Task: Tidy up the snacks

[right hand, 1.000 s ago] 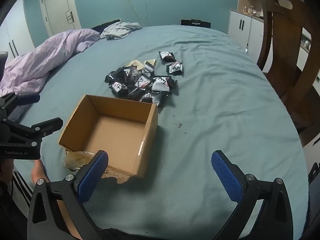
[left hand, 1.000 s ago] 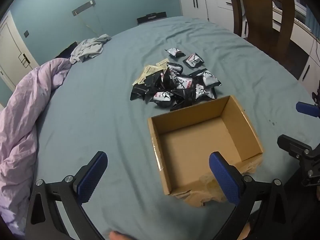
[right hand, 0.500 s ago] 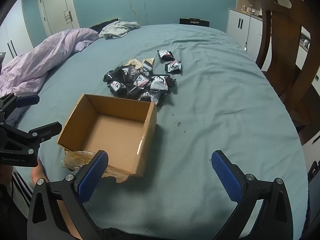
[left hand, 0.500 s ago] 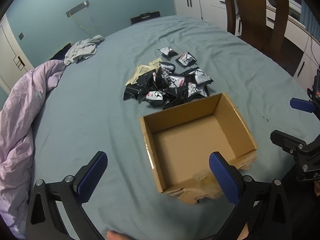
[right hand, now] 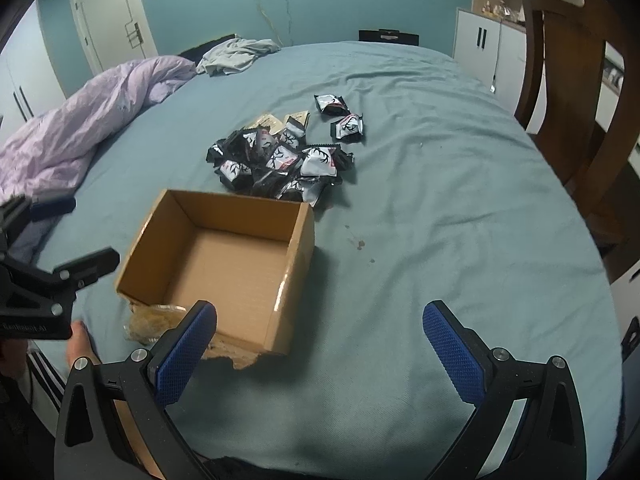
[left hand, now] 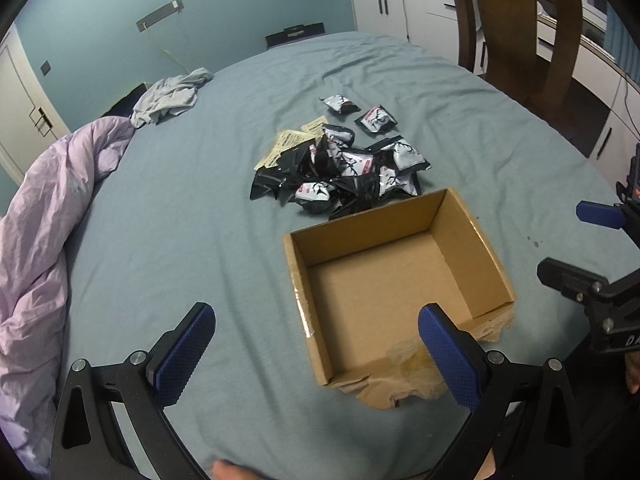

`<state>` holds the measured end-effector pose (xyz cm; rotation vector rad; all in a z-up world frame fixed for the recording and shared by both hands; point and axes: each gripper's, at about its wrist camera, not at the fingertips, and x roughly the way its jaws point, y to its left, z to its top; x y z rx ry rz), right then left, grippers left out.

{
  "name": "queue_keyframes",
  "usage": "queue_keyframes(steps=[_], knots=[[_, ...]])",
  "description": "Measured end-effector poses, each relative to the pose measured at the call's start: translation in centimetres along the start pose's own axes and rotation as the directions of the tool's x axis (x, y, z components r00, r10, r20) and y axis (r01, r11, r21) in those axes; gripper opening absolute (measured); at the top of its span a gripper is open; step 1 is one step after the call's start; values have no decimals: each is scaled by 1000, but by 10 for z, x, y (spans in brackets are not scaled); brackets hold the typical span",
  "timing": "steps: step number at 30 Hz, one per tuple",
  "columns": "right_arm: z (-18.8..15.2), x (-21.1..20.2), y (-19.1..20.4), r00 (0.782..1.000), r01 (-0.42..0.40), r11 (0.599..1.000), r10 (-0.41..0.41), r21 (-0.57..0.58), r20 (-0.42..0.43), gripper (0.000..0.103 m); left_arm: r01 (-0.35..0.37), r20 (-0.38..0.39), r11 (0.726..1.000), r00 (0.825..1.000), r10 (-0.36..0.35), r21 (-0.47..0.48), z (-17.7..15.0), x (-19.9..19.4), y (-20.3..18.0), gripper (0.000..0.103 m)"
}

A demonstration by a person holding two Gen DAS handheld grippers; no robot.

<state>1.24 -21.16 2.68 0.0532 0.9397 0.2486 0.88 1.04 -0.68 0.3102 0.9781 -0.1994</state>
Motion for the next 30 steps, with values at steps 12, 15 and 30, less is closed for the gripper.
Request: queue_keyframes(steps=[12,15,30], knots=[[31,39,-17,1000,-11,1000,12,27,-27,103,3,-23,996,1000,-5,-85,2,7,18,103],[40,54,-14,1000,11,1000,-11,-5,-25,103,3,-35,995,999,-7,-105,3,11,22,103],[107,146,-25,997,-63,998,62,-8,-39,103,-21,-46,997,999,18,-71,11,22,21,103]])
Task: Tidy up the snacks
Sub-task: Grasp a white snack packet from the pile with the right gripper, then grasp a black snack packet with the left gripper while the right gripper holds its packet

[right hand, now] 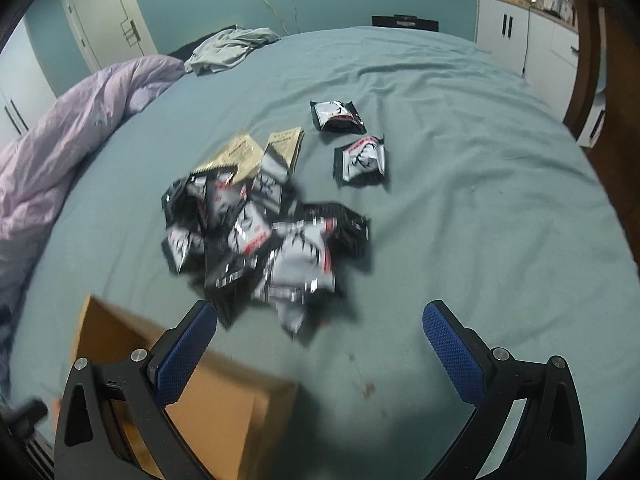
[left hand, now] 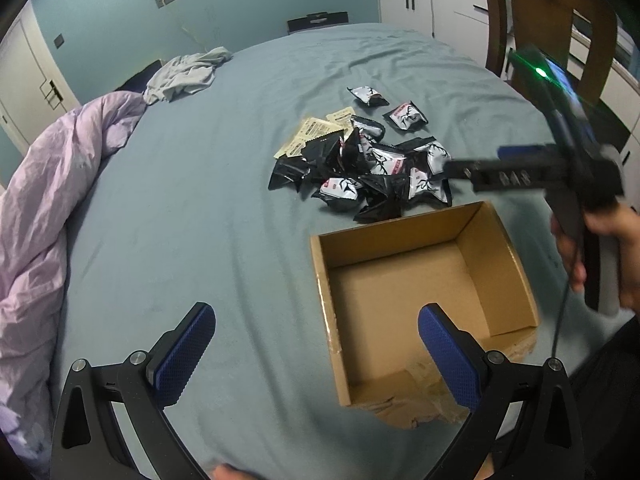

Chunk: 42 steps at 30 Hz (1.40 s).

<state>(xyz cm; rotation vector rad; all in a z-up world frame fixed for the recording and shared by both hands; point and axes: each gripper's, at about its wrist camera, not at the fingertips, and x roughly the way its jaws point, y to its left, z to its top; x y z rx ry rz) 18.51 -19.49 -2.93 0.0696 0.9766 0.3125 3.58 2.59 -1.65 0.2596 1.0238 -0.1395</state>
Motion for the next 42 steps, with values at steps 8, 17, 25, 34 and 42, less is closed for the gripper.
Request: queue_keyframes(steps=[8,17,25,34,42], knots=[[25,45,-4,999,-19,1000,19,-11,-49,97,18,-18,1000,1000,-18,0,4,9,0,103],[34,71,-9,993,-35,999,37,15,-112,42,51,-47,998,997,-53,-38,5,15,6,103],[35,48,0,998,-29,1000,28,-8,-64,32,39,-27,999,999,-39,-30,8,9,8,103],[27,-19,-9,994,-108,993,107,48,22,30,59,-16,995,998,-60,-80,69,46,32,103],[-2,-70,-18,989,-144,988,143,60,32,30,75,-80,987,993,-87,-143,109,112,45,103]])
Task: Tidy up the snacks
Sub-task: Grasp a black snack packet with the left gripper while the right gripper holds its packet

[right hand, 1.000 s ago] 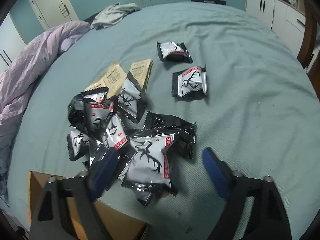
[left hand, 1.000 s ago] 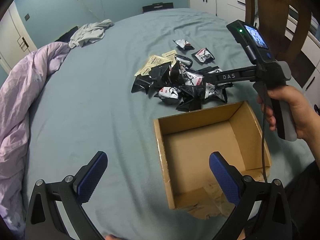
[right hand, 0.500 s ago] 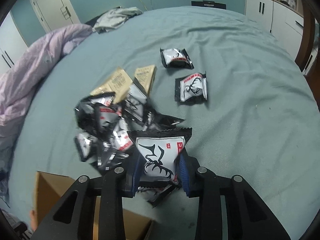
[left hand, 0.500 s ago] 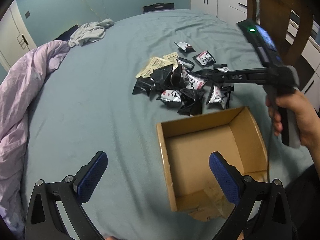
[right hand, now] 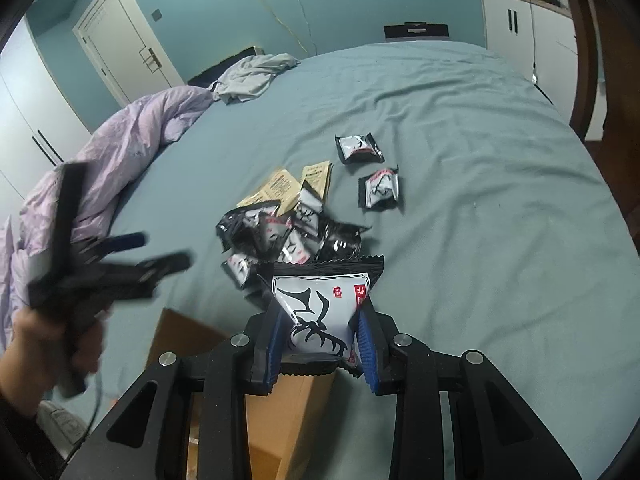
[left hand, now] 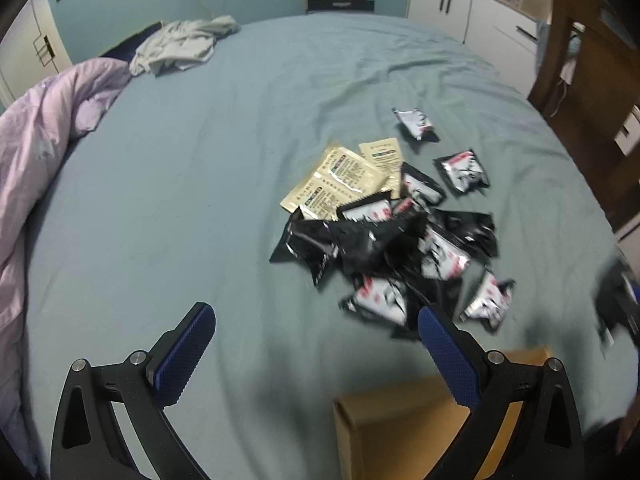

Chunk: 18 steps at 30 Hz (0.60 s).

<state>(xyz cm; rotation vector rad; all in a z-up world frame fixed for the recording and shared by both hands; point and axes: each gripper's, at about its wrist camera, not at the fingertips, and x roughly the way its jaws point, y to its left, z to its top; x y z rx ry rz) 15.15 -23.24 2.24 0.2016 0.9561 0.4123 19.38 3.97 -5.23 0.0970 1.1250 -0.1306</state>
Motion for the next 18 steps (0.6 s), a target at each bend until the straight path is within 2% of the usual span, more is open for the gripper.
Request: queue_keyframes(steps=[6,8,11,12,14,16,18], knots=[[-22,-16,-4,1000,-19,999,19,42,-6,30,-5,-24,1000,1000,5,31,21,39,-6,103],[-29,-22,-5,1000,-25,998,25,54,3,30,-16,-36,998,999,18,58,25,54,-10,103],[-42,-34,-9,999,-34,996,32,77,28,30,-4,-71,999,997,7,49,28,78,-10,101],[-47,-40,-11,999,-29,996,25,82,45,30,10,-85,999,996,-6,46,28,82,-10,93],[-58,-50,-11,998,-14,996,8,90,67,30,21,-107,999,994,-17,44,29,89,-9,87],[-69,-60,-12,995,2,996,-11,91,96,30,25,-83,998,996,-20,59,32,87,-10,77],[-80,-65,-12,994,25,996,-34,91,106,30,23,-72,995,997,-16,93,33,84,-13,49]])
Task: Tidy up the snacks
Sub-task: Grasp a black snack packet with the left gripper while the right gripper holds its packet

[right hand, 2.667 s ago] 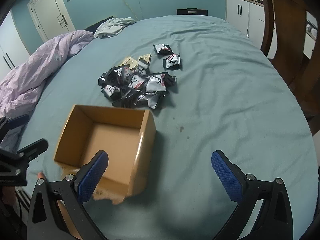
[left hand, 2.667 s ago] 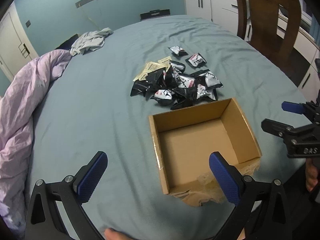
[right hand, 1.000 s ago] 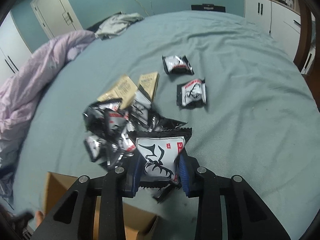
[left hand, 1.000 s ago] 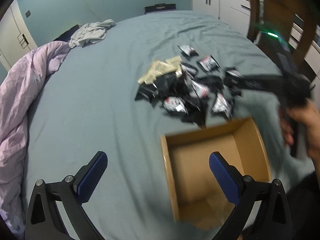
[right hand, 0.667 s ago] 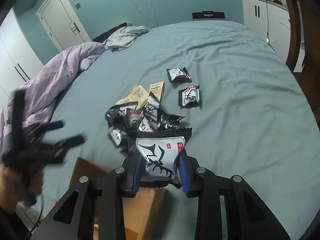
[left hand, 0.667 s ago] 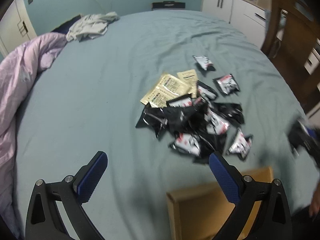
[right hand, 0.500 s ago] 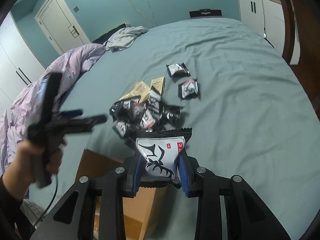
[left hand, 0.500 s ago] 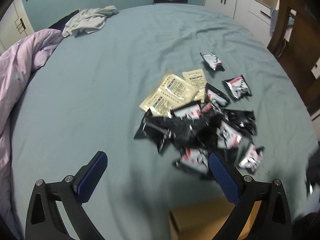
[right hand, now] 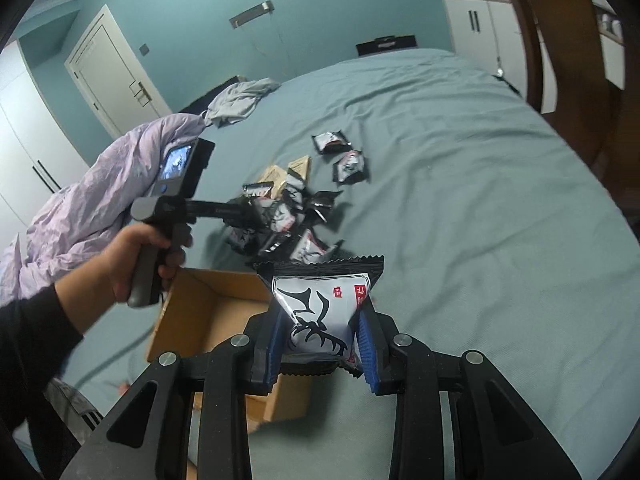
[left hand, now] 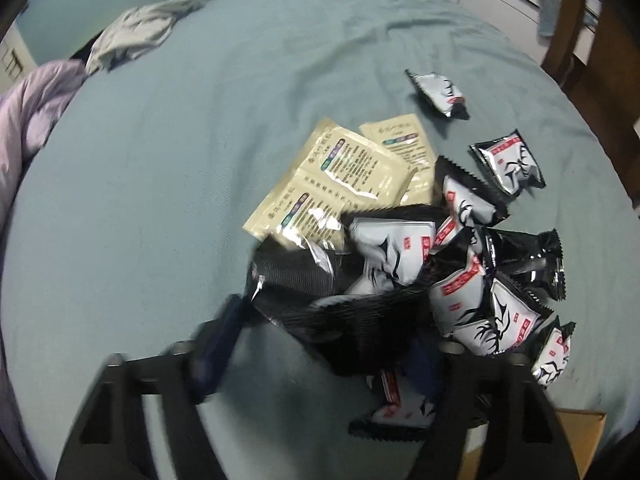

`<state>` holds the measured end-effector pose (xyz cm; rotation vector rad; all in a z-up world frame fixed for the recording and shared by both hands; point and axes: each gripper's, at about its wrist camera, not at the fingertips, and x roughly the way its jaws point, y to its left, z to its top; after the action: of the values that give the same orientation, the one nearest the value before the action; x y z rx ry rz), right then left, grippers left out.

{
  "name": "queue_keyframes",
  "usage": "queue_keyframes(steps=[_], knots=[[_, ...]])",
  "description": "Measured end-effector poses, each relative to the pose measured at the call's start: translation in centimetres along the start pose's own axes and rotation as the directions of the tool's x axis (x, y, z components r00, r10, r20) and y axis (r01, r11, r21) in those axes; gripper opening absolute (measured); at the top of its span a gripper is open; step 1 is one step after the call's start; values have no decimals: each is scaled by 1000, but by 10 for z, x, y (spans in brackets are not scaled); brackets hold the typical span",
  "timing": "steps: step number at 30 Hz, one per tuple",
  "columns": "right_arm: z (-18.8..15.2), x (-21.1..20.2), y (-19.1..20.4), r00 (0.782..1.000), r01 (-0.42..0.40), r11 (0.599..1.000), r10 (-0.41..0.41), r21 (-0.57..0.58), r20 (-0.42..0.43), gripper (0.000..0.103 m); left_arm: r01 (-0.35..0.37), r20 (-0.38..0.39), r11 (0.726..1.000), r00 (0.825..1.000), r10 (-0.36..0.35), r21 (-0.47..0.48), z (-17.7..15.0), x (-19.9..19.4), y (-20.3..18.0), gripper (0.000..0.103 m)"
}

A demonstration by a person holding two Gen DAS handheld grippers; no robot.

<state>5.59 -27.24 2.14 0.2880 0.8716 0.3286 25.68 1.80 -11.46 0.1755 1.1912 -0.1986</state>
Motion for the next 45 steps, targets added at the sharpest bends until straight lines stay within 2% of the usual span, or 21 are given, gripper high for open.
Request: queue_keyframes(steps=[1,4,9,12,16,20,24,26,28,30,32,37,38,41,42,45], knots=[[-4,1,-1,1000,7,1000,-7,7,-7,30,-17,-4,1000,1000,17,10,0,-1,-1,45],[-14,-1,-2,1000,9,999,-8,34,-17,30,-3,4,999,1000,3,-33,-2,-13,3,43],[-9,-1,2,999,26,999,-27,33,17,30,-12,112,997,993,20,-70,-12,-74,9,42],[-11,-2,6,999,25,1000,-26,18,41,30,25,164,996,986,-10,-89,-23,-115,15,42],[-14,-6,15,997,33,999,-32,-15,68,30,42,199,995,980,-24,-87,-42,-161,24,42],[-18,-6,16,996,56,998,-54,-26,72,30,55,211,996,977,-38,-75,-66,-189,19,42],[-17,-6,15,996,51,999,-50,-12,76,30,152,236,983,964,-124,-105,-97,-213,12,42],[-16,-4,15,996,55,998,-53,-15,74,30,187,250,974,956,-151,-130,-114,-215,8,42],[-15,0,15,996,52,998,-51,-16,68,30,185,252,974,956,-148,-129,-128,-207,-1,42],[-15,5,16,997,64,998,-63,-16,52,30,154,235,981,964,-123,-116,-142,-191,-13,42],[-13,9,16,997,73,997,-72,-17,38,30,97,183,991,980,-79,-91,-143,-174,-22,42],[-8,15,13,997,60,998,-60,-1,40,30,55,136,998,989,-49,-43,-136,-146,-37,42],[-9,17,13,998,60,998,-60,1,38,30,66,129,997,990,-61,-36,-136,-142,-39,42],[-8,24,11,997,71,997,-71,6,23,30,194,85,980,978,-191,-40,-136,-128,-47,42],[-8,26,10,997,71,997,-71,9,19,30,211,76,977,975,-208,-41,-134,-124,-50,42],[-7,28,9,997,81,997,-81,16,13,30,165,78,986,984,-162,-33,-127,-116,-57,42]])
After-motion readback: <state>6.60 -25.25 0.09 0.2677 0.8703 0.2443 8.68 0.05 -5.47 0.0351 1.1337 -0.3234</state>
